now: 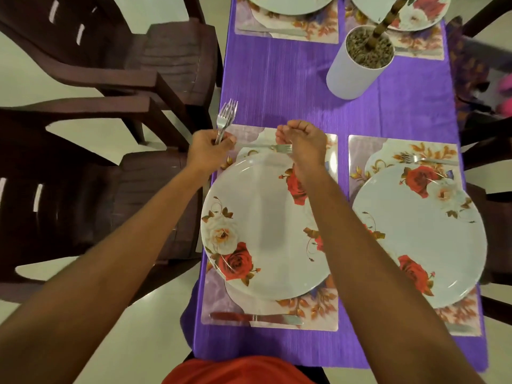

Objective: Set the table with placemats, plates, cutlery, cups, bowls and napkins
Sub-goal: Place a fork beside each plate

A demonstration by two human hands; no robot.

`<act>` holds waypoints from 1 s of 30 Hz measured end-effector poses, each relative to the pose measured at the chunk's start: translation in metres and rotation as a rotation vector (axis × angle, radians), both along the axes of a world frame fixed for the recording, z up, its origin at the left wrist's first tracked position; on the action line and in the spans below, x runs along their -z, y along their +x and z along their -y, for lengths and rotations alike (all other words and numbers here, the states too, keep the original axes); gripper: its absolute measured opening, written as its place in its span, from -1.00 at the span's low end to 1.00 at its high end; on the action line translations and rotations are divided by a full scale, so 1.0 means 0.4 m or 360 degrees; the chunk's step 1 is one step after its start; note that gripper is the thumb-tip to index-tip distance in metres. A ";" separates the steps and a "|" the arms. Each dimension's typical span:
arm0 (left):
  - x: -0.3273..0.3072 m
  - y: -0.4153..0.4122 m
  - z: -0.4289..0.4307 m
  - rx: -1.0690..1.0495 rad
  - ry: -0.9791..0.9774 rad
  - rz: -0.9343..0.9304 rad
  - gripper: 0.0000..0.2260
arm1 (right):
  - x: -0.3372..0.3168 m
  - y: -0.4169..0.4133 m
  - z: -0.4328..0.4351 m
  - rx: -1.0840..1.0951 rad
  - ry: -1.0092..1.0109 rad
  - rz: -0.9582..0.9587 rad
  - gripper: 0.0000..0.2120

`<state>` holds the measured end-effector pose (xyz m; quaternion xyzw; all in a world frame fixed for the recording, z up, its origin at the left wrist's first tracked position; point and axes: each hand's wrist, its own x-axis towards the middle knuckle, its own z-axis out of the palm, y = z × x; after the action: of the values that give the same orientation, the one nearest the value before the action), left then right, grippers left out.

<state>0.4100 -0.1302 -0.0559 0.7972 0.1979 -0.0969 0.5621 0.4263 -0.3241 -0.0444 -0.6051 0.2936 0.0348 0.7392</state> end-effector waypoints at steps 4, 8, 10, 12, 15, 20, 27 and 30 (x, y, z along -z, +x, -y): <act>0.017 0.052 0.006 0.0009 0.0171 0.0087 -0.92 | 0.027 0.029 0.069 -0.0371 -0.0614 -0.0085 -0.90; 0.044 0.080 0.015 -0.0083 0.0144 0.0039 -0.88 | 0.042 0.057 0.100 -0.0756 -0.1022 -0.0055 -0.93; 0.051 0.078 0.016 -0.0133 0.0147 0.0030 -0.88 | 0.051 0.059 0.108 -0.0829 -0.1211 -0.0033 -0.89; 0.061 0.070 0.015 -0.0187 0.0121 0.0012 -0.87 | 0.057 0.056 0.112 -0.0820 -0.1210 -0.0043 -0.88; 0.071 0.056 0.015 -0.0190 0.0128 0.0032 -0.85 | 0.065 0.047 0.114 -0.0841 -0.1168 -0.0049 -0.86; 0.066 0.043 0.011 0.0054 0.0283 0.0140 -0.91 | 0.079 0.027 0.112 -0.0863 -0.1253 0.0059 -0.83; 0.081 0.034 -0.013 0.0392 0.0582 0.0317 -0.80 | 0.089 0.020 0.109 -0.0768 -0.1249 0.0099 -0.85; 0.079 0.031 -0.021 0.0471 0.0550 0.0340 -0.82 | 0.095 0.021 0.107 -0.0741 -0.1236 0.0082 -0.86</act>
<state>0.4222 -0.1219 -0.0876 0.9074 0.0322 -0.0579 0.4150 0.4348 -0.3671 -0.0823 -0.8882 0.1223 0.0723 0.4368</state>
